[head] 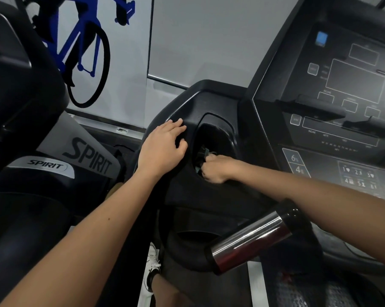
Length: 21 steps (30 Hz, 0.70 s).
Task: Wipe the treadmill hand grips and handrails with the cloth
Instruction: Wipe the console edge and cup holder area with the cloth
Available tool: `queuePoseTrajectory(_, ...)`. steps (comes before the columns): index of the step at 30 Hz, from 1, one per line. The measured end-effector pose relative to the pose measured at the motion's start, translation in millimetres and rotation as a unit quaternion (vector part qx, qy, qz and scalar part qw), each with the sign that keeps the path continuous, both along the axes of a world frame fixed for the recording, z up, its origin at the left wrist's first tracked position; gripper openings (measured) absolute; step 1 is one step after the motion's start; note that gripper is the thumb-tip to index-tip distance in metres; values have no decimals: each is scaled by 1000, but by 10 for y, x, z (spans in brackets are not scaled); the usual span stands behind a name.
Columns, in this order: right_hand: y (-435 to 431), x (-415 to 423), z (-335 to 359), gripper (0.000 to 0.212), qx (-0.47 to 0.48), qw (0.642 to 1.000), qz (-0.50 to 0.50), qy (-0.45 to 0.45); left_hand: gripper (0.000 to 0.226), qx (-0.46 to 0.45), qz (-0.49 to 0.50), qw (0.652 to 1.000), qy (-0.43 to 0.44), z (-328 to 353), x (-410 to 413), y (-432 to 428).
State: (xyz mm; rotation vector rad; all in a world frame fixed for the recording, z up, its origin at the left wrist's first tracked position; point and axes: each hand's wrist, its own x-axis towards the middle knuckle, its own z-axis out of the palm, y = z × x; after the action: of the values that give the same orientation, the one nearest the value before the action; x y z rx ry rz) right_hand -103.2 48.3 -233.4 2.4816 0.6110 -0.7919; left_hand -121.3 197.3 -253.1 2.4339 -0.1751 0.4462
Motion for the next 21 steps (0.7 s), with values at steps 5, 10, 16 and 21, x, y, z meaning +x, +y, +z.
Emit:
queuePoseTrajectory(5,112,4,83,37,-19,997,19,-67,42,-6,-18,1000,12,-24,7,24)
queuePoseTrajectory(10,-81,-48,323,29,308,905,-233,181,41,-15,-12,1000,11,-14,2,16)
queuePoseTrajectory(16,-87,-326,319,55,487,850,-181,85,36,-118,-4,992,36,52,7,36)
queuePoseTrajectory(21,188,-7,366,57,487,858,-155,-56,27,-162,31,986,36,102,-47,28)
